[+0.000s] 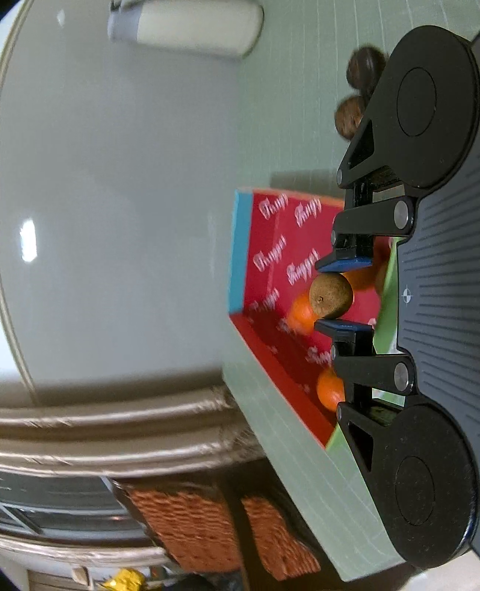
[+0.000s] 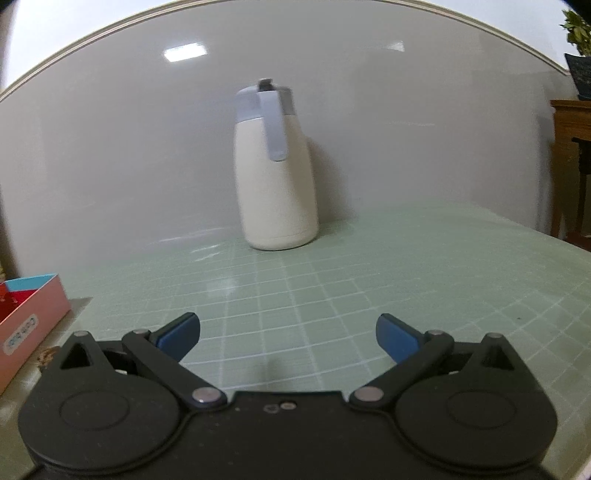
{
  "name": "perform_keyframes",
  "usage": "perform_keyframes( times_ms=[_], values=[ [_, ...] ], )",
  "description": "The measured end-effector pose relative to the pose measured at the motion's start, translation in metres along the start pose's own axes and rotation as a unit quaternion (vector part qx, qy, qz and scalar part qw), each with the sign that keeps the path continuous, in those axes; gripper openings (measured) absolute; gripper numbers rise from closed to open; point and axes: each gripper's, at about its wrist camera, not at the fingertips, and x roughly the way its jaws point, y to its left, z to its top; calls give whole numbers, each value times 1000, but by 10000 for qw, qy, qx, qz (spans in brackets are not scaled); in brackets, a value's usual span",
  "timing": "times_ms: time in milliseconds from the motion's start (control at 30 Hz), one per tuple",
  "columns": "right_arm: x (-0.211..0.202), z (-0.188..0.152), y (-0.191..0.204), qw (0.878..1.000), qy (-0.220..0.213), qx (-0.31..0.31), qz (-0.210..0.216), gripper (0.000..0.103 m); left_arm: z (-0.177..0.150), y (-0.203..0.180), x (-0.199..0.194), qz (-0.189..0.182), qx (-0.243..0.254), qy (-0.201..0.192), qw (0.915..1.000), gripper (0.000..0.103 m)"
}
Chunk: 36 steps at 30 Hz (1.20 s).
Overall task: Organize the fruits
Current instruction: 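Carry the tan nut with the left tool into the box and release, then close the right tool on the small kumquat beside the dark nuts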
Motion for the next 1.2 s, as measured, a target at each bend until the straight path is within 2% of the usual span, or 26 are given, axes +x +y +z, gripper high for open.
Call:
perform_keyframes(
  times_ms=[267, 433, 500, 533, 567, 600, 633, 767, 900, 1067, 1133, 1200],
  values=[
    [-2, -4, 26, 9992, 35, -191, 352, 102, 0, 12, 13, 296, -56, 187, 9994, 28],
    [-3, -6, 41, 9973, 99, -305, 662, 102, 2, 18, 15, 313, -102, 219, 9992, 29],
    [-4, -8, 48, 9961, 127, -382, 790, 102, 2, 21, 13, 257, -191, 199, 9993, 38],
    [-3, -8, 52, 9953, 140, -424, 857, 102, 3, 23, 12, 267, -216, 161, 9993, 58],
    [-4, -9, 56, 9944, 155, -468, 933, 101, 3, 23, 10, 357, -228, 79, 9991, 82],
    [-4, -10, 60, 9935, 171, -506, 1006, 101, 3, 24, 7, 487, -260, 7, 9985, 92],
    [-4, -10, 63, 9925, 194, -542, 1077, 100, 3, 26, 4, 543, -302, -85, 9980, 97],
    [-5, -15, 78, 9884, 308, -694, 1318, 97, 3, 33, -3, 492, -372, -240, 9978, 97],
    [-5, -19, 94, 9832, 475, -843, 1548, 79, 0, 41, -8, 534, -339, -321, 9975, 97],
    [-4, -25, 109, 9786, 636, -921, 1727, 75, -2, 59, -10, 722, -406, -361, 9959, 97],
    [-4, -27, 114, 9765, 707, -983, 1785, 65, -3, 68, -10, 802, -478, -333, 9951, 97],
    [-3, -29, 118, 9741, 813, -991, 1860, 60, -4, 77, -10, 879, -542, -298, 9942, 97]
  ],
)
